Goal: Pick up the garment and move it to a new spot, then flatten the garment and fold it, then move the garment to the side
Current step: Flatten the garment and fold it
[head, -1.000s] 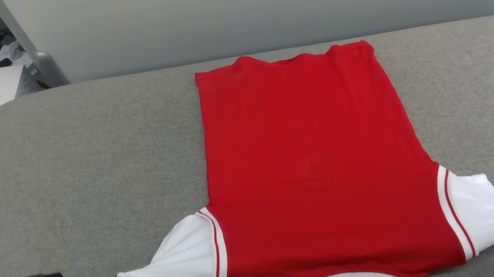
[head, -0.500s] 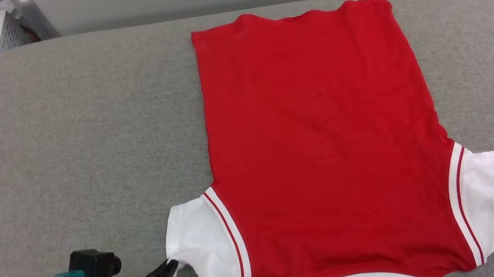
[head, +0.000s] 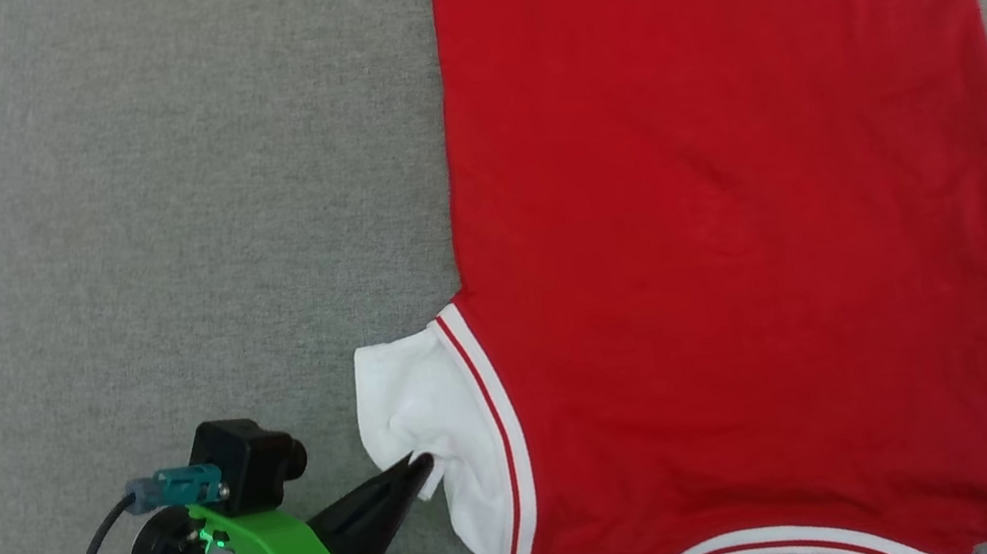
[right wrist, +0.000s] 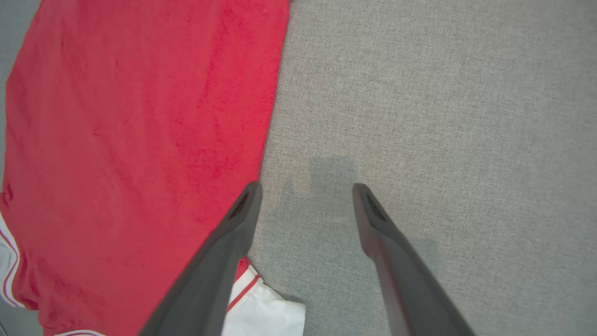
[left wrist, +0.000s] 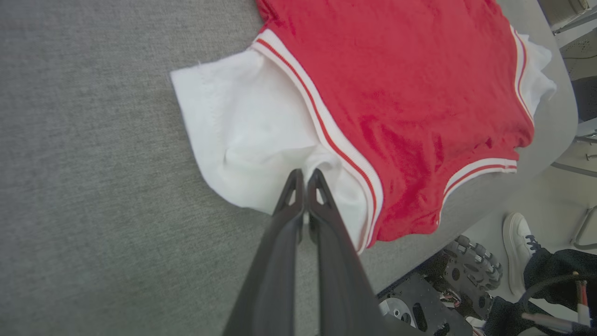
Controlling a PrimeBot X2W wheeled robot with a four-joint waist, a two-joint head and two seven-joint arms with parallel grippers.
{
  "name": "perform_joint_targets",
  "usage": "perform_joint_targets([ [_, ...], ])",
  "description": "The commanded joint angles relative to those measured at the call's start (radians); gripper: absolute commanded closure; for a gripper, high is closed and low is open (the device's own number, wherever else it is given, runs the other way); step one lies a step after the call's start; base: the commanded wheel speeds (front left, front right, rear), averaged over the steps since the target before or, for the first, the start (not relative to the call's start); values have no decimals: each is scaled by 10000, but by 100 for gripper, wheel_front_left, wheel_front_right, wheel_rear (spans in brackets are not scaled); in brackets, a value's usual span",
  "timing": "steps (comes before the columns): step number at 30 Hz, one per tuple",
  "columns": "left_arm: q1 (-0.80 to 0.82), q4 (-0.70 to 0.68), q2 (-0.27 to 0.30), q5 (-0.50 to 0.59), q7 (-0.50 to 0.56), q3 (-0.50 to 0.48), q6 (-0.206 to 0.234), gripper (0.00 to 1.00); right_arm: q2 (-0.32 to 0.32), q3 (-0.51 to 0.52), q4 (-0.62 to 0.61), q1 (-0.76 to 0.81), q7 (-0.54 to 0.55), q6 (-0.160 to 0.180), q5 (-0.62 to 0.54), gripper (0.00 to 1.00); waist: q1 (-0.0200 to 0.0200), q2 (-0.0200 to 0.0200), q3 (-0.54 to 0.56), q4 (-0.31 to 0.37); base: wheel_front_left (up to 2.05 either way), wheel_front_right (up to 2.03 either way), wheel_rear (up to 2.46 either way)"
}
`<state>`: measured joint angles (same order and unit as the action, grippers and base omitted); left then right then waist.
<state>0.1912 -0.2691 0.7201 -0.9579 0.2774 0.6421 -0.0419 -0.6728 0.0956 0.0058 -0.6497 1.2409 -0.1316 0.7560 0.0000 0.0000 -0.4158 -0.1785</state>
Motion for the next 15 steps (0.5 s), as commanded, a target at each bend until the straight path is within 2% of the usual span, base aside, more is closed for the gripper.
perform_joint_targets([
  [1, 234, -99, -115, 165, 6, 21, 51, 100, 232, 18, 167, -678, 323, 9, -355, 0, 0, 0, -1196, -1069, 0, 0, 0],
  [4, 431, -245, -304, 313, 1, 141, 14, 100, 497, -64, 528, -1911, 718, 9, -1165, 0, 0, 0, -1525, -1422, 0, 0, 0],
  [9, 671, -369, -728, 437, -67, 394, -105, 100, 490, -291, 1473, -3363, 1180, 9, -2001, 0, 0, 0, -2029, -2027, 0, 0, 0],
  [15, 878, -176, -1163, 609, -358, 656, -313, 100, 438, -655, 2872, -4765, 790, 9, -2864, 0, 0, 0, -2510, -2533, 0, 0, 0],
])
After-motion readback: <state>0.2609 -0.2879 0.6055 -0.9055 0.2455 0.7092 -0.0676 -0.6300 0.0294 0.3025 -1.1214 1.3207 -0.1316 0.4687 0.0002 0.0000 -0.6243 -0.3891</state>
